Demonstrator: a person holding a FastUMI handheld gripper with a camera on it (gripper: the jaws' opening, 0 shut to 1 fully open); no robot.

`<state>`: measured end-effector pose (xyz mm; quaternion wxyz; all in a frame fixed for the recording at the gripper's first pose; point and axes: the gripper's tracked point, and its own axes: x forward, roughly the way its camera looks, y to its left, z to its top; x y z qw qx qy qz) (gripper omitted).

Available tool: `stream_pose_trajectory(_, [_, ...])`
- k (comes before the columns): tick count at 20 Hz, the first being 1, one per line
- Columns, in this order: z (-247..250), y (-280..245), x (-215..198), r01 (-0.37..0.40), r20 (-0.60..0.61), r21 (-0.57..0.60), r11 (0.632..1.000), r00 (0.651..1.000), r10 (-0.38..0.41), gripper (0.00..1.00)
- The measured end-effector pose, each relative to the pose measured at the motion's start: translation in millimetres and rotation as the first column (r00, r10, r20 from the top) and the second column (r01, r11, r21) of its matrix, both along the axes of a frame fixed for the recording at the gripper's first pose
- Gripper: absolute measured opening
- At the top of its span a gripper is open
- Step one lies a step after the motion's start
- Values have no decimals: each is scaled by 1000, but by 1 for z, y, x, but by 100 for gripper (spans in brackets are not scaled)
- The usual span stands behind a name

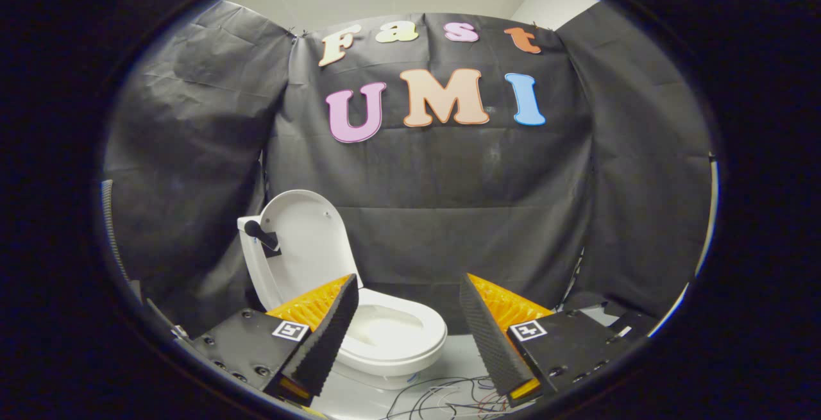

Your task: Open the toilet lid.

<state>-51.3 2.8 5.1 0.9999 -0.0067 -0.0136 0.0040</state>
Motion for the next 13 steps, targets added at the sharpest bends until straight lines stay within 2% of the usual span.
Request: stream_pose_trajectory(13, [1, 0, 1, 1, 0, 0, 1000, 1000, -1, 98])
